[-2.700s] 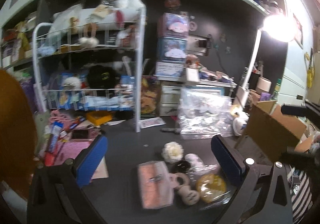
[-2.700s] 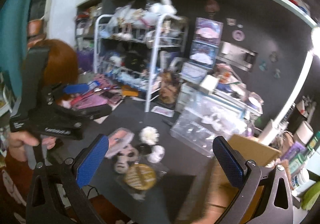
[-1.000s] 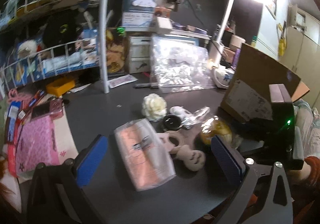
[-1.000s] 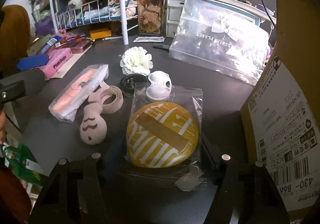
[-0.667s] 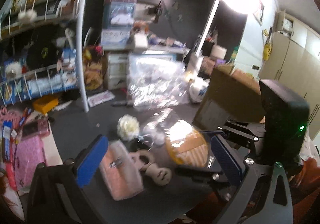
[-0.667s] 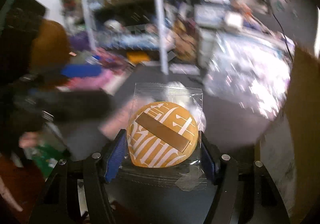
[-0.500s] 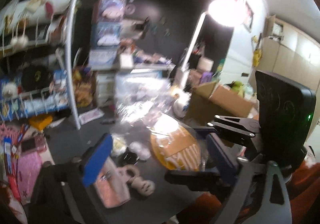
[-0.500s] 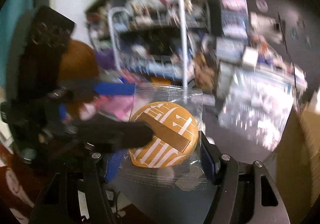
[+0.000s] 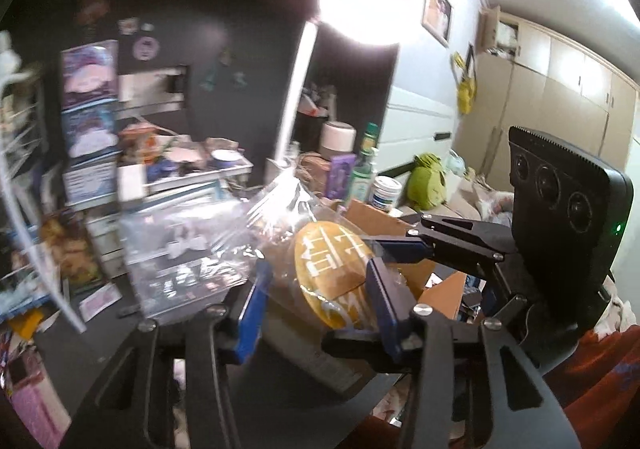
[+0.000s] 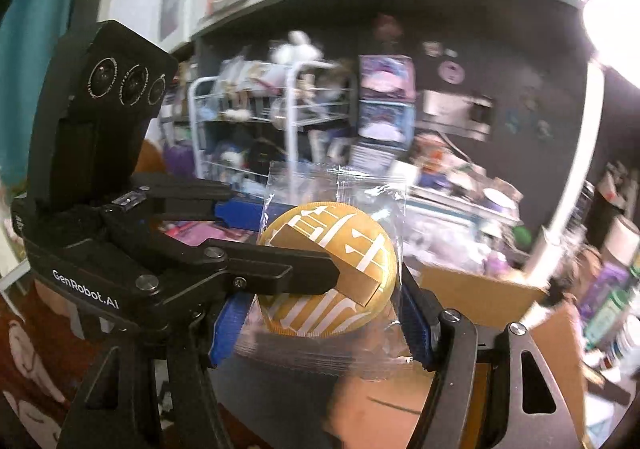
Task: Organize objects
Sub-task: 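Carry the badge over the cardboard box and open the right gripper, then grasp the beige figure-shaped item with the right gripper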
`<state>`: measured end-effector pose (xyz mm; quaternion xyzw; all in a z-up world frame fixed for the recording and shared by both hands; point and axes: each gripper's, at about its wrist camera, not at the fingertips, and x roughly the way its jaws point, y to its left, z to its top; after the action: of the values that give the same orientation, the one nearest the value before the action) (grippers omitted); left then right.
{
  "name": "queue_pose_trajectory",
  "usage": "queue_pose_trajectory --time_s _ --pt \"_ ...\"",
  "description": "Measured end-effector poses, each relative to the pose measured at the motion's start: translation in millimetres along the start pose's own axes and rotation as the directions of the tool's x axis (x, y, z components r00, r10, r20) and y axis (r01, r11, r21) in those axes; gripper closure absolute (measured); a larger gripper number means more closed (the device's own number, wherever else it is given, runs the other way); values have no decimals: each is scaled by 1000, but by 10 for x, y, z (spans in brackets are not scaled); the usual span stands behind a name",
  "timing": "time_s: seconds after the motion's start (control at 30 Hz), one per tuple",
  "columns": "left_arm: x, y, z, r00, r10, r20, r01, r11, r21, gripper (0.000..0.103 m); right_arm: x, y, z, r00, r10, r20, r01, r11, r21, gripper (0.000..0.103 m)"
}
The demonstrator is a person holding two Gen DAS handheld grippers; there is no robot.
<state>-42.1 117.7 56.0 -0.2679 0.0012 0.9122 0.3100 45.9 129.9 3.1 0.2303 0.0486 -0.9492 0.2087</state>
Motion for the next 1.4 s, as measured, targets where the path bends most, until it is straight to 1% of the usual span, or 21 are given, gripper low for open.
queue_pose_trajectory --time_s 0.03,0.23,0.37,0.43,0.47,0.5,0.57,0.67,0.77,0.83,0.93,0.97,1.0,1.2,1.27,1.33,1.4 --pt "128 -63 45 1000 -9 -17 10 1000 9 59 -22 -94 -29 1000 -12 -8 12 1000 14 39" --pt "579 -218 141 995 -32 -92 35 999 23 59 -110 -552 -193 997 -50 -64 55 995 78 39" --pt "725 -235 149 992 -25 -120 28 999 23 58 -78 -728 -258 993 -65 -98 75 992 101 38" --pt "768 -234 148 991 -17 -131 20 1000 22 48 -56 -781 -282 991 -73 -112 85 991 104 38" --pt "776 -229 149 991 -11 -133 14 1000 20 35 -45 -797 -289 990 -78 -118 91 990 104 36" --pt "770 -224 145 991 -6 -131 8 1000 17 28 -31 -811 -299 988 -87 -126 100 990 103 30" --pt "769 -207 146 992 1 -127 1 1000 13 26 -27 -830 -304 987 -93 -129 106 989 103 22" --pt "702 -181 140 994 13 -112 -12 1000 11 19 -38 -836 -281 987 -100 -123 113 988 102 22" --pt "600 -160 135 996 23 -87 -22 1000 9 19 -52 -808 -272 987 -107 -122 120 988 99 20" --pt "513 -129 137 998 24 -66 -24 1000 2 19 -57 -781 -261 986 -112 -123 124 988 95 17" --pt "366 -75 130 999 35 -34 -36 999 -6 16 -69 -713 -226 985 -128 -117 138 987 81 7" --pt "315 -53 127 999 42 -23 -42 999 -8 16 -71 -687 -212 985 -134 -113 143 987 76 2" --pt "242 -26 117 999 52 -10 -52 999 -9 16 -78 -642 -191 984 -142 -104 149 987 67 0" --pt "-162 156 16 993 107 55 -106 994 -29 15 -23 -357 -50 985 -147 -90 150 988 23 0" --pt "-344 268 -57 988 135 79 -131 990 -47 14 16 -211 -9 988 -129 -83 130 992 3 0" --pt "-484 389 -131 982 164 94 -158 985 -66 12 49 -67 21 990 -123 -70 122 992 -15 0" --pt "-618 517 -231 975 198 103 -190 978 -87 8 110 129 66 993 -96 -63 92 994 -55 0"
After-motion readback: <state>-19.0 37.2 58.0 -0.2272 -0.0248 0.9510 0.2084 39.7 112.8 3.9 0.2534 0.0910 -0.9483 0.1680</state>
